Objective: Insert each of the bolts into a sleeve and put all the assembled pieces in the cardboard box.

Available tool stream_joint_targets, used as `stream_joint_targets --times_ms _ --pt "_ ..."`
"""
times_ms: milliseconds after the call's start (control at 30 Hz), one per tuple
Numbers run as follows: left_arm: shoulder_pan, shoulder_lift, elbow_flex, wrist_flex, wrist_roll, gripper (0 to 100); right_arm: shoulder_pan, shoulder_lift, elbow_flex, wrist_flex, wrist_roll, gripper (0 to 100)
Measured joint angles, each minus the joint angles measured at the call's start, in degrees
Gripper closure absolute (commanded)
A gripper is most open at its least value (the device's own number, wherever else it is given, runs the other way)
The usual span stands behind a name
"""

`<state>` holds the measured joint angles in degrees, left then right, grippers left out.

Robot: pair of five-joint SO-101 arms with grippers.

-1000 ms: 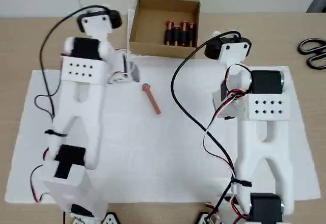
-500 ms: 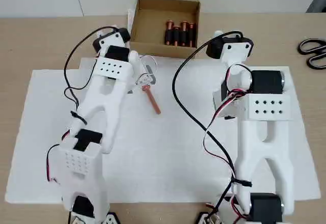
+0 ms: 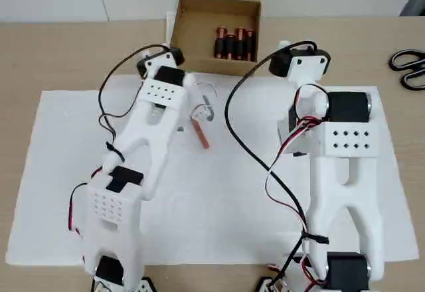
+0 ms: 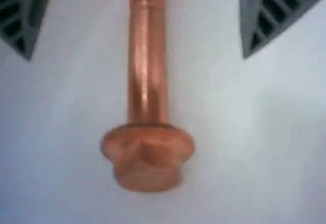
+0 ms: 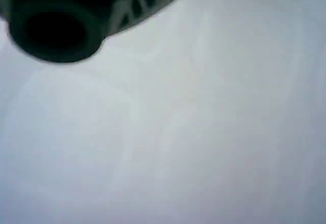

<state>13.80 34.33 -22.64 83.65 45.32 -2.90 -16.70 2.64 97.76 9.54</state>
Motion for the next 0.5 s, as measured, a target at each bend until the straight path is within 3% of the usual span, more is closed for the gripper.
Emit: stream_joint_targets --times_ms 500 --pt "-0.26 6.86 -1.41 -2.64 1.93 75 -0.18 0.0 0.0 0.0 -0.09 99.5"
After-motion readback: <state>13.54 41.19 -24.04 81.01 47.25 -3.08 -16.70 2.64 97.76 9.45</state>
